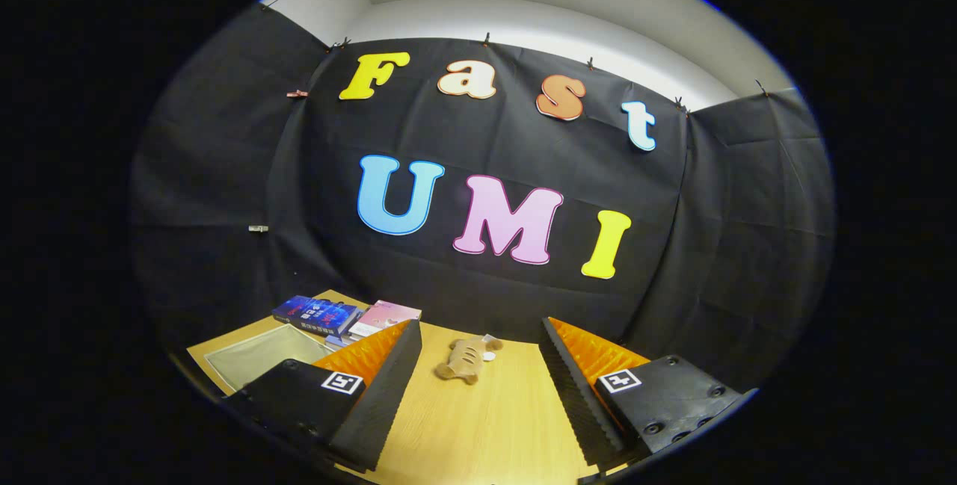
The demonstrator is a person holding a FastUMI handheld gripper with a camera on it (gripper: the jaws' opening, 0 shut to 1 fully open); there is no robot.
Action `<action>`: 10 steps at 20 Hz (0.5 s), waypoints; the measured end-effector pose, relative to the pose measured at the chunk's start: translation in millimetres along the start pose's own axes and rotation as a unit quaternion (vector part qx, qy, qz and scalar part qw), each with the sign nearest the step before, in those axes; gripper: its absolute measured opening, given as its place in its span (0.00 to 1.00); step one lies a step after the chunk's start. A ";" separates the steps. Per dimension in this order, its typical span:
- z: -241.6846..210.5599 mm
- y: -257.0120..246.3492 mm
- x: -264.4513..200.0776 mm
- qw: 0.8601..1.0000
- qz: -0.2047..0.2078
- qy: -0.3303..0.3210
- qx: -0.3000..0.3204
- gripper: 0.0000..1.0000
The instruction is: Open the storage box then place both shoes into the box .Put the left shoe in first, then the right shoe, with the right side of both shoes facing outward in a uniform manner.
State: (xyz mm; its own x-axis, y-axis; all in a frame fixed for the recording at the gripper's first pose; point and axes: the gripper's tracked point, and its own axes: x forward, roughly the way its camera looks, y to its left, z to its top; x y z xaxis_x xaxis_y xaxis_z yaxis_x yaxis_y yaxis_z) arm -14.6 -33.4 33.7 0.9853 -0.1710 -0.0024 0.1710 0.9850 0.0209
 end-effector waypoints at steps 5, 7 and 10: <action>0.2 4.7 -0.5 1.000 0.027 -0.005 -0.005 0.98; -0.5 2.1 1.7 1.000 0.028 -0.007 0.005 0.98; 1.1 -5.4 3.2 1.000 0.026 -0.007 0.005 0.98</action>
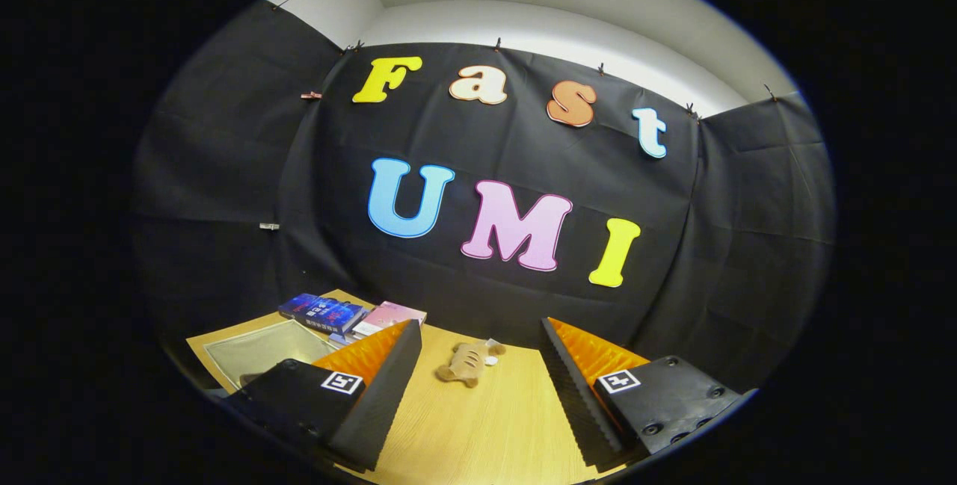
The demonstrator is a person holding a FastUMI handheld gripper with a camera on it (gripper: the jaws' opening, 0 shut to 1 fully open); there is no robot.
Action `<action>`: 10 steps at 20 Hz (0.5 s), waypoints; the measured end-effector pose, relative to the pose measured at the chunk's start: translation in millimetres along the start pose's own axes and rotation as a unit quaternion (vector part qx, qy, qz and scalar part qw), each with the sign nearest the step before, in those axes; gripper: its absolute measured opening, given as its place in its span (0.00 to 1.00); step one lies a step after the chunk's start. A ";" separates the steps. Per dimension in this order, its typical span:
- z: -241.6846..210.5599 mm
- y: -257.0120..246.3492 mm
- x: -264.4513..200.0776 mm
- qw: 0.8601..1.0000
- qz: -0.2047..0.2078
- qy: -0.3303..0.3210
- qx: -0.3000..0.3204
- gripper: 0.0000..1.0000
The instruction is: Open the storage box then place both shoes into the box .Put the left shoe in first, then the right shoe, with the right side of both shoes facing outward in a uniform manner.
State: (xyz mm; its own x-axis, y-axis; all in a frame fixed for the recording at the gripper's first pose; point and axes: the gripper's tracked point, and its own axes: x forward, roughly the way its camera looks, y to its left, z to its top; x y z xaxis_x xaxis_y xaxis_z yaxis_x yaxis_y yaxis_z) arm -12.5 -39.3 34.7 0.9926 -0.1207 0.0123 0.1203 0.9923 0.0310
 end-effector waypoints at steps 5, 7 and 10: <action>-2.0 -5.2 -0.7 1.000 -0.005 -0.002 0.001 0.98; -1.2 -5.6 -1.8 1.000 -0.005 -0.003 0.000 0.98; -2.4 -4.2 -2.6 1.000 -0.005 -0.004 -0.003 0.98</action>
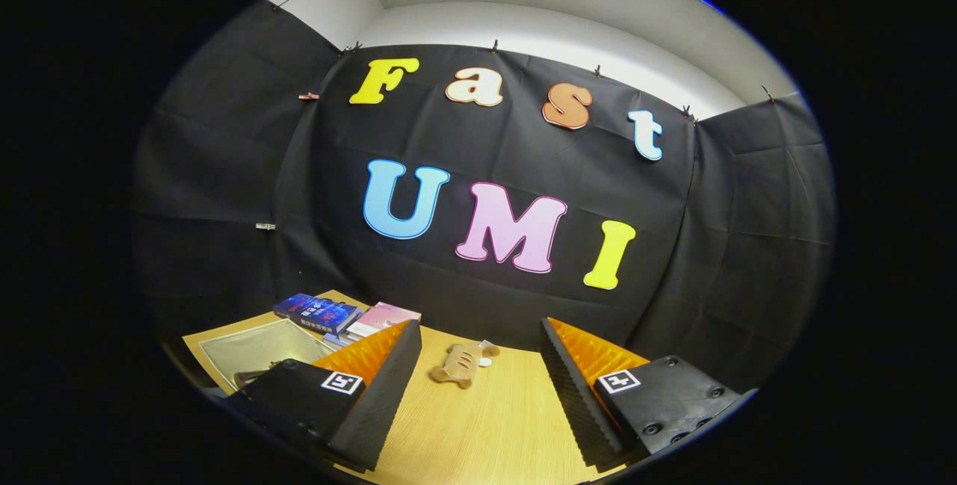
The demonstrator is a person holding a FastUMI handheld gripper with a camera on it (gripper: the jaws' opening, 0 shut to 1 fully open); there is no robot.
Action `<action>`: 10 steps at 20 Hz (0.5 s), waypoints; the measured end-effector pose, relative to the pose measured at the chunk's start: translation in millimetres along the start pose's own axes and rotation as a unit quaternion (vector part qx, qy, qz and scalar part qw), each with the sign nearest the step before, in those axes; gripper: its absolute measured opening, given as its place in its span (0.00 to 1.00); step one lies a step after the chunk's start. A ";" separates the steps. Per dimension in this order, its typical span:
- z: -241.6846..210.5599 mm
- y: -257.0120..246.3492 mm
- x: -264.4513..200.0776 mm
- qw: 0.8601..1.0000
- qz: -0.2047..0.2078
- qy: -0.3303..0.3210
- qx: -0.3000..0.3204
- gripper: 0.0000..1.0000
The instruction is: Open the storage box then place both shoes into the box .Put the left shoe in first, then the right shoe, with the right side of both shoes facing outward in a uniform manner.
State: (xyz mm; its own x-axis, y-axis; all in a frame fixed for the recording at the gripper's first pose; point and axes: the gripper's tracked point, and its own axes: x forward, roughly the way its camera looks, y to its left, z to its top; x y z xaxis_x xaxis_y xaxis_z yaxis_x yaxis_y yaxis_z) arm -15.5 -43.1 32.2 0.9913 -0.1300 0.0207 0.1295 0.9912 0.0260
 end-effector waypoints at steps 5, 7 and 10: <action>1.2 -1.0 -3.7 1.000 -0.004 -0.004 -0.002 0.98; -2.5 0.4 -3.8 1.000 -0.004 0.001 0.001 0.98; -5.4 -1.1 -3.1 1.000 -0.006 0.007 0.005 0.98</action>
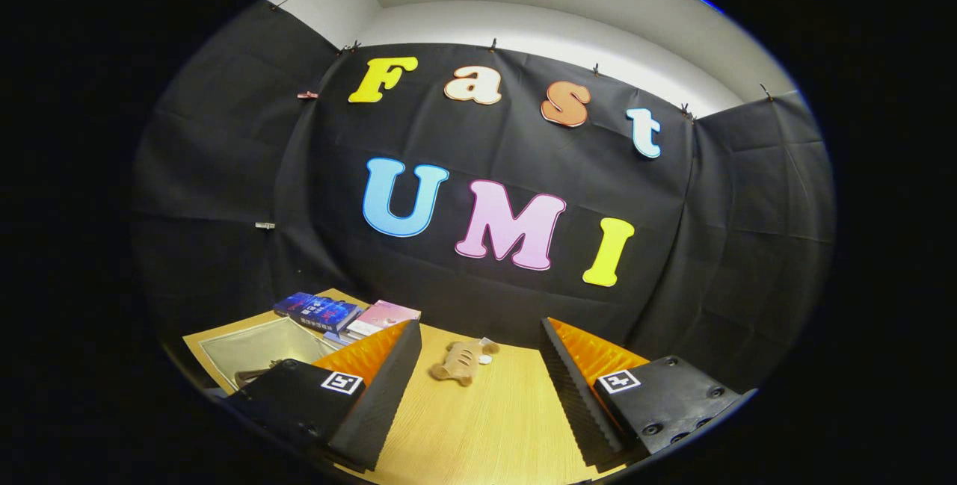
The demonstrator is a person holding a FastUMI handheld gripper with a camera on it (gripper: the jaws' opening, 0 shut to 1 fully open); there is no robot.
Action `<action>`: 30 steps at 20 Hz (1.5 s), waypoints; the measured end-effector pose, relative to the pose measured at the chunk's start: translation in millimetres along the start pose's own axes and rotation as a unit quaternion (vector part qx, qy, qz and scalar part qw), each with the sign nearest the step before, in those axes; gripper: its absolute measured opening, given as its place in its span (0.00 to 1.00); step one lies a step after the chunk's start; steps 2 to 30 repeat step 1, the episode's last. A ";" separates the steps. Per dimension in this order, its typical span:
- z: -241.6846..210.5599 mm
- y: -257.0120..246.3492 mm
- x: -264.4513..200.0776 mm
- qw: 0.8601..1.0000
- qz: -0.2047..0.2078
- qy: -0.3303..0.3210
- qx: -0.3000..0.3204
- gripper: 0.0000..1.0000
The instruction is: Open the storage box then place both shoes into the box .Put the left shoe in first, then the right shoe, with the right side of both shoes facing outward in a uniform manner.
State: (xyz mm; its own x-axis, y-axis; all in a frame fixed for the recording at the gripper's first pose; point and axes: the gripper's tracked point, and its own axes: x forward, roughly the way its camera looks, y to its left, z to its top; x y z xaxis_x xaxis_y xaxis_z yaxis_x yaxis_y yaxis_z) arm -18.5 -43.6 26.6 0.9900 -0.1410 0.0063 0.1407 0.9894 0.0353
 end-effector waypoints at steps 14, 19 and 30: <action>-0.4 0.3 -0.1 1.000 0.000 0.000 0.001 0.98; -0.4 0.3 -0.1 1.000 0.000 0.000 0.001 0.98; -0.4 0.3 -0.1 1.000 0.000 0.000 0.001 0.98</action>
